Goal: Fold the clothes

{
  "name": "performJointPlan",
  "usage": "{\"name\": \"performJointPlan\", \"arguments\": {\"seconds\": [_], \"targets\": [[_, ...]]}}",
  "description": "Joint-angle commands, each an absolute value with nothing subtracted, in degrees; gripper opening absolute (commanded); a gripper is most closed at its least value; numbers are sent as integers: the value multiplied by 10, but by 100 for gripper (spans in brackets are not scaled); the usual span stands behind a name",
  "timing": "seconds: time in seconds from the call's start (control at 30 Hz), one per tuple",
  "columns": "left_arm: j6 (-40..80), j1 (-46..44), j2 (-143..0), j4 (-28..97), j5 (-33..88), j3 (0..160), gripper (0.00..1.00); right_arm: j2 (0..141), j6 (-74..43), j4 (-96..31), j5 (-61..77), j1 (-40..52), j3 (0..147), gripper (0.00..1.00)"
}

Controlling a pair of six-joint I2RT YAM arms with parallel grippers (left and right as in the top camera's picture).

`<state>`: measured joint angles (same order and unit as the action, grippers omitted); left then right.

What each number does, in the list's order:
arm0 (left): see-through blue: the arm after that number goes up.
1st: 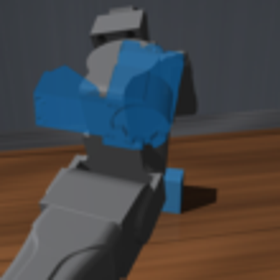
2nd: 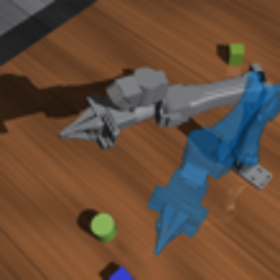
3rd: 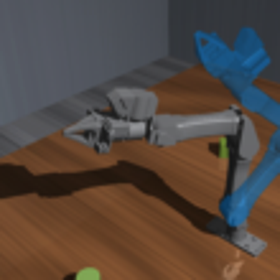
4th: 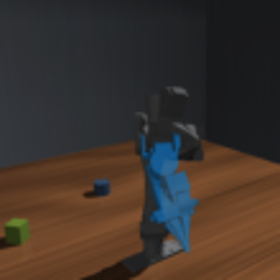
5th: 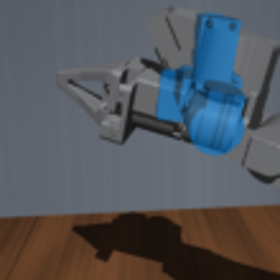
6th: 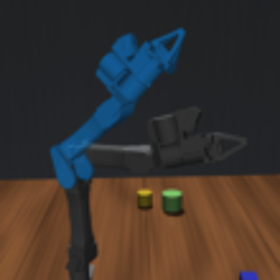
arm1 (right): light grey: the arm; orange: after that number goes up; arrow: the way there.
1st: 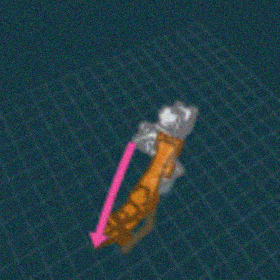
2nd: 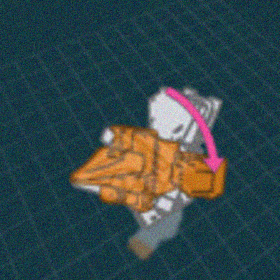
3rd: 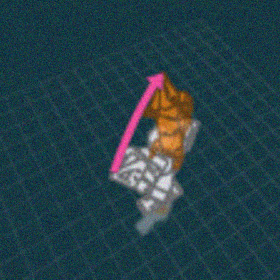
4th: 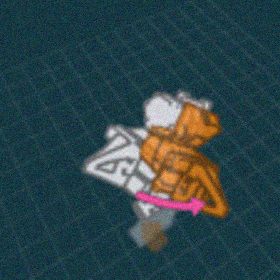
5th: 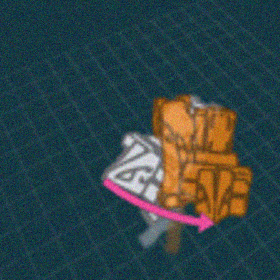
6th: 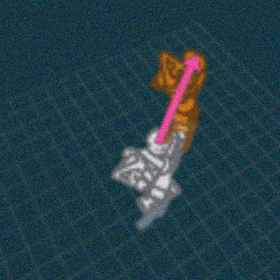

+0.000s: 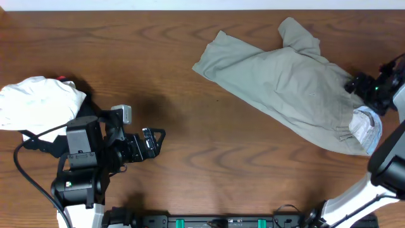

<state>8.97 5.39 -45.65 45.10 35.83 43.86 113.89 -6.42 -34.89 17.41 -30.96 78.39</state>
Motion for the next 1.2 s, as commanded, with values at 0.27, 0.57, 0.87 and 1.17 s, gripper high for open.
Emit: {"name": "performJointPlan", "arguments": {"seconds": [0.27,0.57,0.87,1.17], "targets": [[80,51,-456,452,364,445,99,1171,5,-290,358,-306,786,87],[80,51,-458,451,364,445,99,1171,5,-284,372,-304,786,5],[80,51,-470,451,364,445,99,1115,5,-276,487,-296,788,1],[80,51,-486,429,364,445,99,892,114,-517,519,-157,788,4]]}}
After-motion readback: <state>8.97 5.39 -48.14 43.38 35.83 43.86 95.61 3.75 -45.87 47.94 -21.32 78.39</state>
